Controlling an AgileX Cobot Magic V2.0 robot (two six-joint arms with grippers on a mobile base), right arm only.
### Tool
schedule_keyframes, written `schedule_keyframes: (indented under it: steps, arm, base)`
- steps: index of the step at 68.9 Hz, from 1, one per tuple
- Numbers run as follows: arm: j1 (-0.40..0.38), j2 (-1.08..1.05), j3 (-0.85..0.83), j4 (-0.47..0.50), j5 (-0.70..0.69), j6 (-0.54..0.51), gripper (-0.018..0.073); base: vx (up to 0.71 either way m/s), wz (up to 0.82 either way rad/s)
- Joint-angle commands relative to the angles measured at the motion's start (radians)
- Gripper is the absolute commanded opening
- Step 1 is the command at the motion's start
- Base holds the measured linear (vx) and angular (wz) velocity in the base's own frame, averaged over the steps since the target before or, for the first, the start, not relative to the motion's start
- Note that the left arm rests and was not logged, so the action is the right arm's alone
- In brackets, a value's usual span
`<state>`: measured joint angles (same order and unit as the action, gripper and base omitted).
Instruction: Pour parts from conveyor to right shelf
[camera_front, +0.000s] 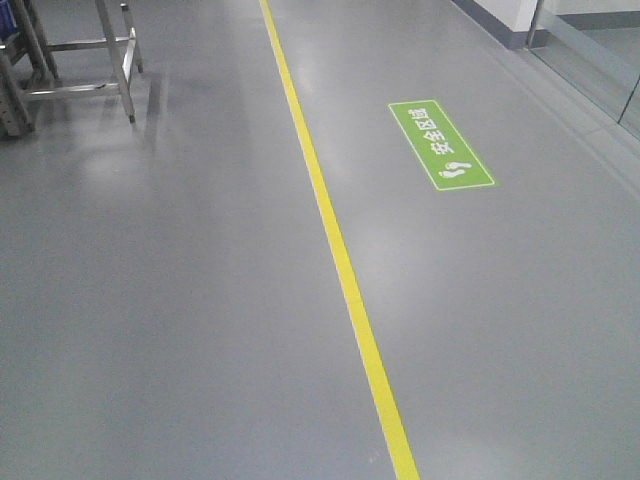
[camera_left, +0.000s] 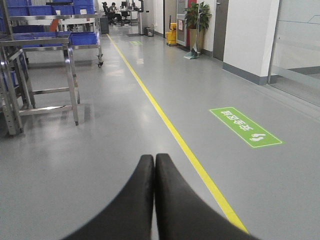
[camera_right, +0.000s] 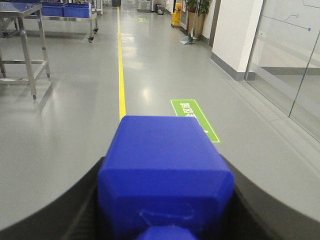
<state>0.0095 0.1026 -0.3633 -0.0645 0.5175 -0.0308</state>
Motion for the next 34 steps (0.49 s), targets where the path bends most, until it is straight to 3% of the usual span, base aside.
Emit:
schedule_keyframes:
  steps: [1, 34]
  arm:
    - [0.000, 0.012, -0.026, -0.006, -0.073, -0.010, -0.0006]
    - [0.000, 0.012, -0.026, -0.006, -0.074, -0.010, -0.0006]
  base:
    - [0.54, -0.05]
    - [0.55, -0.02]
